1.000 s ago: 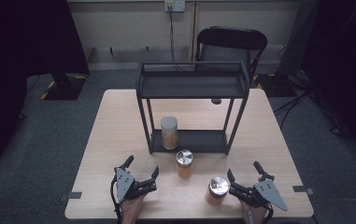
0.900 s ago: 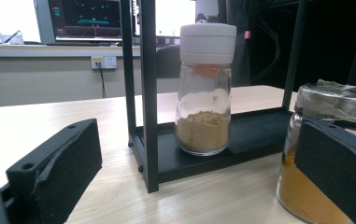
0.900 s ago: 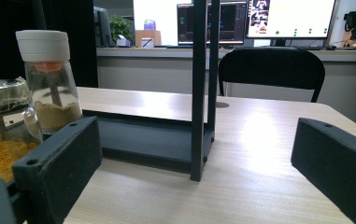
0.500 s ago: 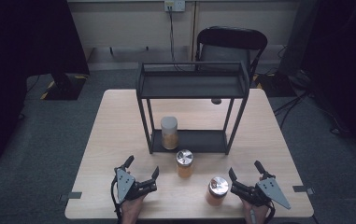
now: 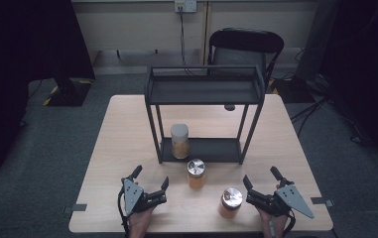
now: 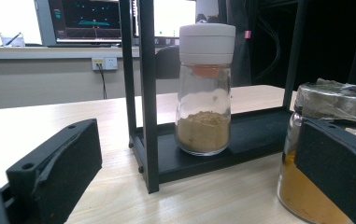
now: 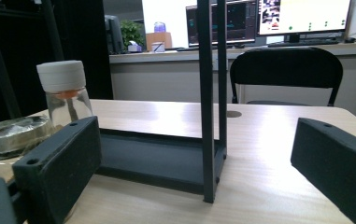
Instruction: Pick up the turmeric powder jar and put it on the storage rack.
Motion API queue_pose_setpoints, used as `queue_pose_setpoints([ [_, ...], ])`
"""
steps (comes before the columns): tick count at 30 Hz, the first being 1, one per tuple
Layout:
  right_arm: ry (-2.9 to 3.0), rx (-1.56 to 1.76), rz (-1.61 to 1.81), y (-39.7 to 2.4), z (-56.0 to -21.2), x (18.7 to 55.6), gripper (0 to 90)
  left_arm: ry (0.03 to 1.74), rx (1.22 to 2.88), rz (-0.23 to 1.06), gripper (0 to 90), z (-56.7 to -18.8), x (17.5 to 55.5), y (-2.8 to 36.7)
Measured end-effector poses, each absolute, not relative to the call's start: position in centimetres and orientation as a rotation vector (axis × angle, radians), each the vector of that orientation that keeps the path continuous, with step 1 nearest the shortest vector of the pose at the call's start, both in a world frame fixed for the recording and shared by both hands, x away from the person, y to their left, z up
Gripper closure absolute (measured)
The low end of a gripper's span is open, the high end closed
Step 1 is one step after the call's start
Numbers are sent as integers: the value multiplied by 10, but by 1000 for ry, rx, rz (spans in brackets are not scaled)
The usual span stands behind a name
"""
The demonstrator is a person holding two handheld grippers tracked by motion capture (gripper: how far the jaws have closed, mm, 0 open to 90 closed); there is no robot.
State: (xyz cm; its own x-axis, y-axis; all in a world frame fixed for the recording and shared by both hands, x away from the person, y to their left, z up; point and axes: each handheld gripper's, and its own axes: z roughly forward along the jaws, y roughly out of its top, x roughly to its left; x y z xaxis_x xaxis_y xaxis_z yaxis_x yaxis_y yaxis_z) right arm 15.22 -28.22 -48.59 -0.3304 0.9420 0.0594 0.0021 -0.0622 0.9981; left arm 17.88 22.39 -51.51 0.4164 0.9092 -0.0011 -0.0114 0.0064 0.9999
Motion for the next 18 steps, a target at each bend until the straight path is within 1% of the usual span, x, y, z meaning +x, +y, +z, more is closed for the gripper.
queue_pose_setpoints([
  [18, 1534, 887, 1558, -280, -454, 174, 6, 874, 1369, 891, 3, -516, 179, 224],
])
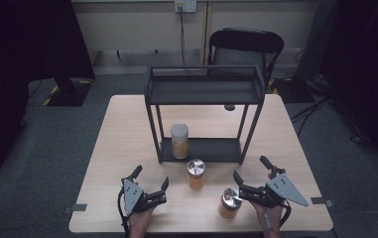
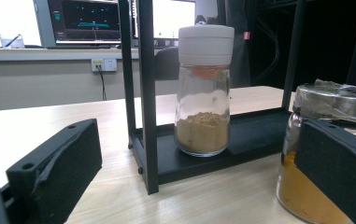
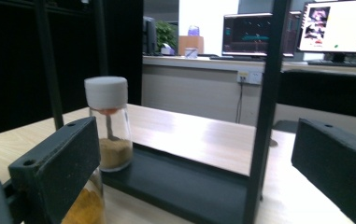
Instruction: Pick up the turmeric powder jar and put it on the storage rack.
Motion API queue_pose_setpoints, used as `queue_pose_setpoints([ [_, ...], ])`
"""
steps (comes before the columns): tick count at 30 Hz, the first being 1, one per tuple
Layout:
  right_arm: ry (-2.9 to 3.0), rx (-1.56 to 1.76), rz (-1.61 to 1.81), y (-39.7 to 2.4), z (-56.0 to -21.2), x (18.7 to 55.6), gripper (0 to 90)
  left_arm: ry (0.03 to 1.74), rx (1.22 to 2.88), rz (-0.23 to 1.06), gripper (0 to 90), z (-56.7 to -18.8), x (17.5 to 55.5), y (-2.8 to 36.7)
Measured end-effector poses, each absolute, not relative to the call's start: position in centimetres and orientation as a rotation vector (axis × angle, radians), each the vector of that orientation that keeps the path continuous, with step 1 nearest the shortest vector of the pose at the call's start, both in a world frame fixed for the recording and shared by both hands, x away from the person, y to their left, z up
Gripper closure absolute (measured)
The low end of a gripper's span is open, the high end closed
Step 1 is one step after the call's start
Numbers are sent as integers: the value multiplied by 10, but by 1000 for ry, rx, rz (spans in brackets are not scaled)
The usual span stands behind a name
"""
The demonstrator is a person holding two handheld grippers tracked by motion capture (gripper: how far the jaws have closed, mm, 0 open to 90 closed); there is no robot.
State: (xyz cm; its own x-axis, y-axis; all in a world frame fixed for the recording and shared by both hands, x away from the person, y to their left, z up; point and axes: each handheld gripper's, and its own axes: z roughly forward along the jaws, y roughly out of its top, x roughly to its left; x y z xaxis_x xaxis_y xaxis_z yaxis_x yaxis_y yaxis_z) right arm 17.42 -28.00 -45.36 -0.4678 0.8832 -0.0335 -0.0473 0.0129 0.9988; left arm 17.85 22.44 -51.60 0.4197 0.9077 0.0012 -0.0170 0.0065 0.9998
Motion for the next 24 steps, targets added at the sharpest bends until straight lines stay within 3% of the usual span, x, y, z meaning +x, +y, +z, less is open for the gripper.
queue_pose_setpoints([
  [24, 1708, 732, 1541, -259, -407, 203, 16, 874, 1368, 890, 3, -516, 179, 225],
])
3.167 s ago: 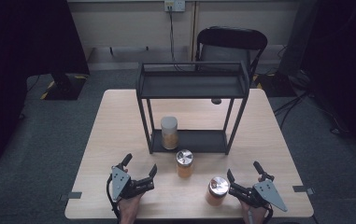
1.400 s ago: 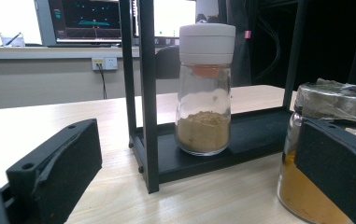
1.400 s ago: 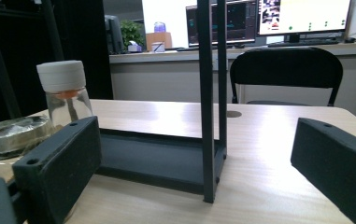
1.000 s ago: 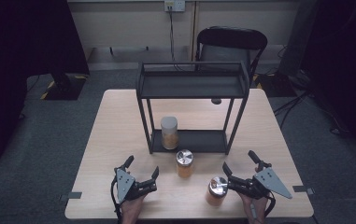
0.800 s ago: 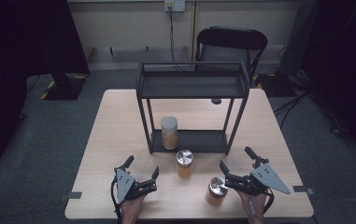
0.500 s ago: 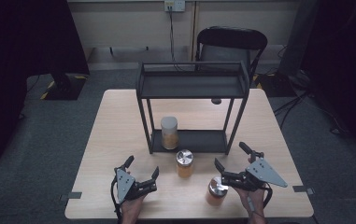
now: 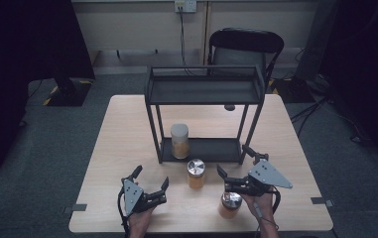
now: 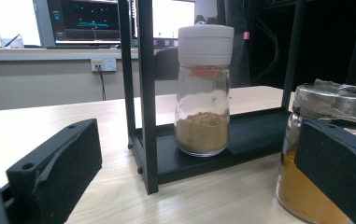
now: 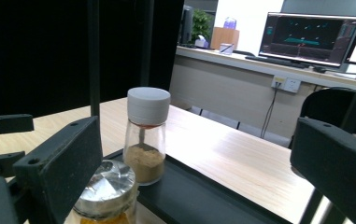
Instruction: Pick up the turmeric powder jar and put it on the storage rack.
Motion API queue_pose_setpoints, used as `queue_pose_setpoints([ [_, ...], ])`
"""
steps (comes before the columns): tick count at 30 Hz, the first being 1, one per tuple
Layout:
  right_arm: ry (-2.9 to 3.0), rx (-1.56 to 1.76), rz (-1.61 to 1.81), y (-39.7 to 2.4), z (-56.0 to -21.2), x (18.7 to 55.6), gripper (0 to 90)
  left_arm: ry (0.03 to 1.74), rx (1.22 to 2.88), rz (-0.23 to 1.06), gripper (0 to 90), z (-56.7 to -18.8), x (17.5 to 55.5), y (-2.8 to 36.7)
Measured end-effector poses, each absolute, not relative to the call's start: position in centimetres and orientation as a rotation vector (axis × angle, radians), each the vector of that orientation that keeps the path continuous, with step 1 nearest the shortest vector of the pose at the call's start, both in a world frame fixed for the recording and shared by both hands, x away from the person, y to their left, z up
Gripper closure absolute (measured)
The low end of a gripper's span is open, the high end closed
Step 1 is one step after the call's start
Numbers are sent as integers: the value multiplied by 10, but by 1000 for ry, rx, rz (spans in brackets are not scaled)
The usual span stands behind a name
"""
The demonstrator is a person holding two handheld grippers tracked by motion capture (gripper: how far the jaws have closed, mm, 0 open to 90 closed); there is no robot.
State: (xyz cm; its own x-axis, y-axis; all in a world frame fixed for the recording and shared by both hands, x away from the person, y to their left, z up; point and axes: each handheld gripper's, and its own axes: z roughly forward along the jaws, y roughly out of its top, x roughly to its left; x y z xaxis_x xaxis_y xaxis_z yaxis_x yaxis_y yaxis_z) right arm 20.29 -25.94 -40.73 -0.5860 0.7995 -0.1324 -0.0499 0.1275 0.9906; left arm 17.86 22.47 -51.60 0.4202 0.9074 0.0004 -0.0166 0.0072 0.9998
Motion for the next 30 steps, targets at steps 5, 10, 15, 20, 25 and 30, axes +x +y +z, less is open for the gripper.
queue_pose_setpoints([
  [5, 1743, 711, 1527, -255, -399, 208, 18, 874, 1368, 890, 3, -516, 179, 225],
  [10, 1758, 698, 1516, -250, -392, 211, 18, 874, 1369, 890, 3, -516, 179, 225],
  [15, 1792, 668, 1499, -247, -382, 216, 18, 874, 1368, 890, 3, -516, 179, 225],
  [20, 1831, 643, 1475, -243, -373, 220, 19, 874, 1368, 892, 3, -516, 178, 224],
  [25, 1862, 631, 1476, -239, -367, 225, 31, 873, 1368, 893, 2, -516, 178, 224],
  [30, 1894, 613, 1471, -234, -361, 230, 43, 872, 1368, 893, 3, -516, 178, 224],
])
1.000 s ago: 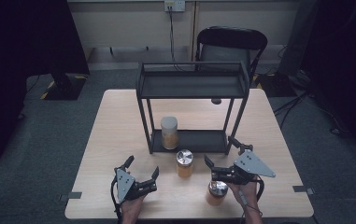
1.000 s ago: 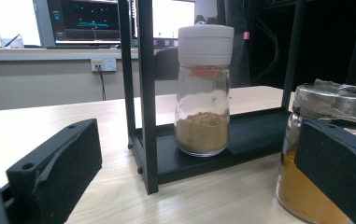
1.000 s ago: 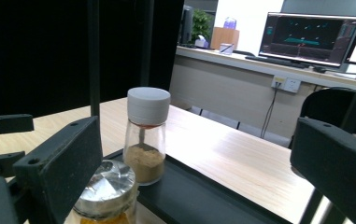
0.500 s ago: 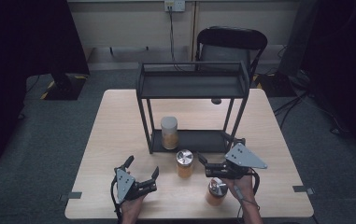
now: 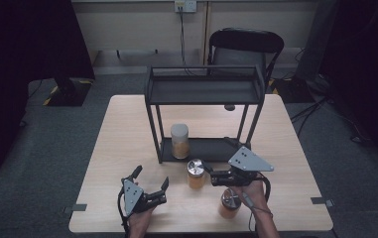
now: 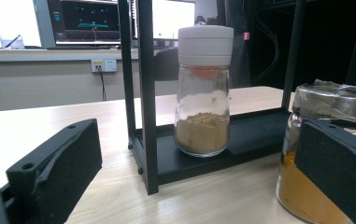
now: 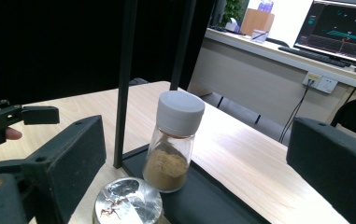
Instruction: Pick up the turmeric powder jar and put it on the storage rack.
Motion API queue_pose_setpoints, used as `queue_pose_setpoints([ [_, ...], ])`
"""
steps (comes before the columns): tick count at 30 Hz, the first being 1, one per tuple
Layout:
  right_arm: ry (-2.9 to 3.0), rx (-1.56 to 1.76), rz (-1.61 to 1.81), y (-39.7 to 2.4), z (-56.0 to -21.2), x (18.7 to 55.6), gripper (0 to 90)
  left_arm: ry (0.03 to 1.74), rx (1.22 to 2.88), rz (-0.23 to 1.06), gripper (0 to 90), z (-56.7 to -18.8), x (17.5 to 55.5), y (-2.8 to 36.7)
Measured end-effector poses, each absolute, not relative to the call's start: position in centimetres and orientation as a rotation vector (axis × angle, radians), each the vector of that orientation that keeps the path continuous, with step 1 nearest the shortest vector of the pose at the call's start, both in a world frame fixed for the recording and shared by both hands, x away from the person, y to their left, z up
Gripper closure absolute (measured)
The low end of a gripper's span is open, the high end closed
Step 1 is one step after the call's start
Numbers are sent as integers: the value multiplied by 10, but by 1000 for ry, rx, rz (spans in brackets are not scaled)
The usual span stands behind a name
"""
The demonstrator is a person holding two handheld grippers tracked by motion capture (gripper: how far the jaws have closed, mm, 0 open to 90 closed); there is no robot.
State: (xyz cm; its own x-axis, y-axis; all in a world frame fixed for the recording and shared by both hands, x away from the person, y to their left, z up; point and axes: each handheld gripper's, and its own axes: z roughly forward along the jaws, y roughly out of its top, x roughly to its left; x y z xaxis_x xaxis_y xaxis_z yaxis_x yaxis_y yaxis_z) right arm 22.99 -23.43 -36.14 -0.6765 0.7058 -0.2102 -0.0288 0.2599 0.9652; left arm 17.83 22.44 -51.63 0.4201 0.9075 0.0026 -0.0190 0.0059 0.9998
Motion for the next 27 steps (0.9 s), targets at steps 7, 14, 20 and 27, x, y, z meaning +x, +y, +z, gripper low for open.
queue_pose_setpoints([
  [7, 1958, 590, 1451, -227, -352, 239, 49, 871, 1368, 894, 3, -516, 178, 224],
  [14, 2040, 572, 1414, -218, -346, 249, 49, 870, 1368, 892, 3, -516, 178, 225],
  [20, 2123, 551, 1366, -209, -340, 258, 58, 868, 1368, 892, 3, -517, 178, 225],
  [27, 2186, 545, 1323, -201, -334, 266, 68, 868, 1368, 891, 3, -517, 178, 225],
])
